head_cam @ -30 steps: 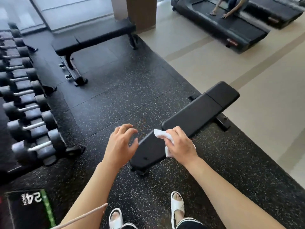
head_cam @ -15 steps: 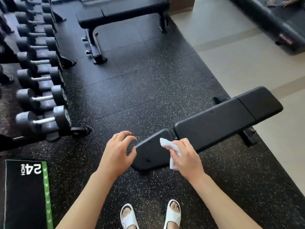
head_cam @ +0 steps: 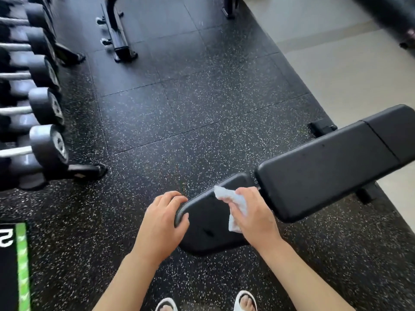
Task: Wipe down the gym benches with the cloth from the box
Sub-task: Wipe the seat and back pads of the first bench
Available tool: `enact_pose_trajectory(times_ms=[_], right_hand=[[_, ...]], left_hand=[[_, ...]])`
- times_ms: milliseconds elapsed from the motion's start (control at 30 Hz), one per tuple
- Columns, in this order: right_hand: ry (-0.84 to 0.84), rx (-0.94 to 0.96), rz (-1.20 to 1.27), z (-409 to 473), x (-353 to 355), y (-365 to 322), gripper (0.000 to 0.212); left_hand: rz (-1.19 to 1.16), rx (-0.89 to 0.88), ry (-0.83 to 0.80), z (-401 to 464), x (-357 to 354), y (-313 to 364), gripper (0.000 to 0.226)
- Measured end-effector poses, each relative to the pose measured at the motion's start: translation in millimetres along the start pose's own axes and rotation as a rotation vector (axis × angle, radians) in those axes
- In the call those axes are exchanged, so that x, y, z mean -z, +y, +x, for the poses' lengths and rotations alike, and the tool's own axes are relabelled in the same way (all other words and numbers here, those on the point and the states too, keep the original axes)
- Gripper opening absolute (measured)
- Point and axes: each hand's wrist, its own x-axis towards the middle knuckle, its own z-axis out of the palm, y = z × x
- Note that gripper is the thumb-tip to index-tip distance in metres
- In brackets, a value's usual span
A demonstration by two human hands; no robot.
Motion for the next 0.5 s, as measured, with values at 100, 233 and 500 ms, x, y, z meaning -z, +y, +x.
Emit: enact_pose_trajectory(times_ms=[100,233,500], right_hand=[[0.000,0.036,-0.011,19,-28,17,0.026],[-0.016,0.129,-0.049,43,-63,39,0.021],[-0.045,0.163,-0.089,52,-124,60,0.021]], left_hand=[[-0.030,0.046,-0.024,-2,-34,-24,0.040],[-0.067,0.107,-0.065,-12,-77,-49,0.048],[-0.094,0.194,-0.113,-33,-130,-76,0.067]])
